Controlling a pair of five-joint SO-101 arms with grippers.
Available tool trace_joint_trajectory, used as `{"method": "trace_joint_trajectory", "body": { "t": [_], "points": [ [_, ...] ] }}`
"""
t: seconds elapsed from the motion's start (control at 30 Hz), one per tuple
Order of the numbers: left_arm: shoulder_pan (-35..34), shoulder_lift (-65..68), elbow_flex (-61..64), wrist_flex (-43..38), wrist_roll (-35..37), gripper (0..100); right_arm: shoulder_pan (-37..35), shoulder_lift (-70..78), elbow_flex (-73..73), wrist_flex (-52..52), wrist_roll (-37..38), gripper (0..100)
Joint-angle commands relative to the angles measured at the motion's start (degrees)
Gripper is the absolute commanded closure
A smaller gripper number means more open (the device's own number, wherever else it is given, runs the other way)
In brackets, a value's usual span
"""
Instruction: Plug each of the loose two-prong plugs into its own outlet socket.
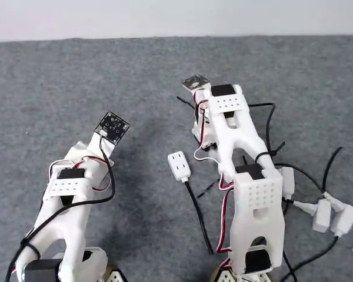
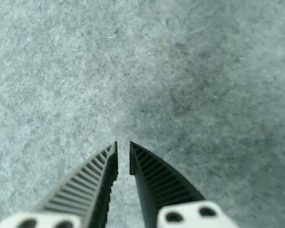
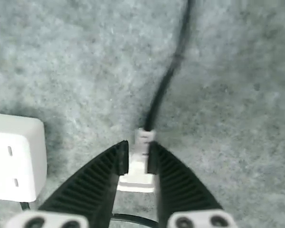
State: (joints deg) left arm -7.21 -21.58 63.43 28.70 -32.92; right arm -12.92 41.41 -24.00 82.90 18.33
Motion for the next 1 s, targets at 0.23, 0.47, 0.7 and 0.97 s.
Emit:
{"method": "trace_joint_trajectory", "body": {
  "t": [0.23,0.47,0.7,0.97],
  "points": [
    [0.6,-1.8,-0.3,-1.5,-0.4,96,-0.8,2.2,-1.2,5.0,0.8,96.9],
    [0.6,-1.8,-0.3,-1.5,-0.4,96,-1.1,2.3,-1.1,5.9,2.1,89.4],
    [0.6,-1.8,-0.3,-1.5,-0.4,96,-1.4,2.7,-1.1,6.5,2.9,99.4],
    [0.7,-1.8,-0.6,-1.4,-0.2,96,1.7,0.2,-1.2,5.2,-0.4,99.0]
  ]
}}
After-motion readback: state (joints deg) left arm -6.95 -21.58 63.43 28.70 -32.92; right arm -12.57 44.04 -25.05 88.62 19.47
